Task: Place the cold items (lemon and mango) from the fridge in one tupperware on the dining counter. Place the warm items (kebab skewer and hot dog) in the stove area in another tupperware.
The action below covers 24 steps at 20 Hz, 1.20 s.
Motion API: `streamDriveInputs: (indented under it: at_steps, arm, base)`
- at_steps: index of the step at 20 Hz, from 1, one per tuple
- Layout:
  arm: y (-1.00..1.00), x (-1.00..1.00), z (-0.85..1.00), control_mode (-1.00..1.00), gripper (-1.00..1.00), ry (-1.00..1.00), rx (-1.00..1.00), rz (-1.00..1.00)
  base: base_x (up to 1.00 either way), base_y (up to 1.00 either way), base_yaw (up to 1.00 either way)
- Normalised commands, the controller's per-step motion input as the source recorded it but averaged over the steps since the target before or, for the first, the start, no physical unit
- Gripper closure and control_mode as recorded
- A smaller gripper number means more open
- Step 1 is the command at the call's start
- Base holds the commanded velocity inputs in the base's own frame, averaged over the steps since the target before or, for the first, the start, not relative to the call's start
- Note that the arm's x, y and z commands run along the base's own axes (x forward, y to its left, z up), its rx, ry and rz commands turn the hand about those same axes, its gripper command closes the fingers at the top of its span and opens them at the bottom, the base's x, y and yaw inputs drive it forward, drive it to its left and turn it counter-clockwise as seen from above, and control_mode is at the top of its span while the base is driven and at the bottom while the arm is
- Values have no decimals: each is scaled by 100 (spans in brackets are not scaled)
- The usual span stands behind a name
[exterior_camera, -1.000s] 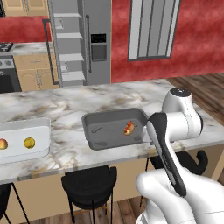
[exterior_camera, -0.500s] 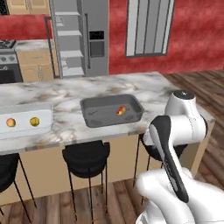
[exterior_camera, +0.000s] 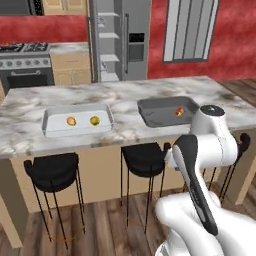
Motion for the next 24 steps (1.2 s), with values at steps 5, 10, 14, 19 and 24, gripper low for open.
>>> streamDriveInputs:
  at_steps: [5, 10, 14, 19, 24]
  arm:
    - [0, 0, 0, 100, -100, 0, 0, 0]
    - [0, 0, 0, 100, -100, 0, 0, 0]
    - [0, 0, 0, 100, -100, 0, 0, 0]
    - [0, 0, 0, 100, -100, 0, 0, 0]
    - [0, 0, 0, 100, -100, 0, 0, 0]
  base:
    - [0, 100, 18]
    - [-1, 100, 9]
    - [0, 100, 7]
    - [0, 100, 8]
    - [0, 100, 9]
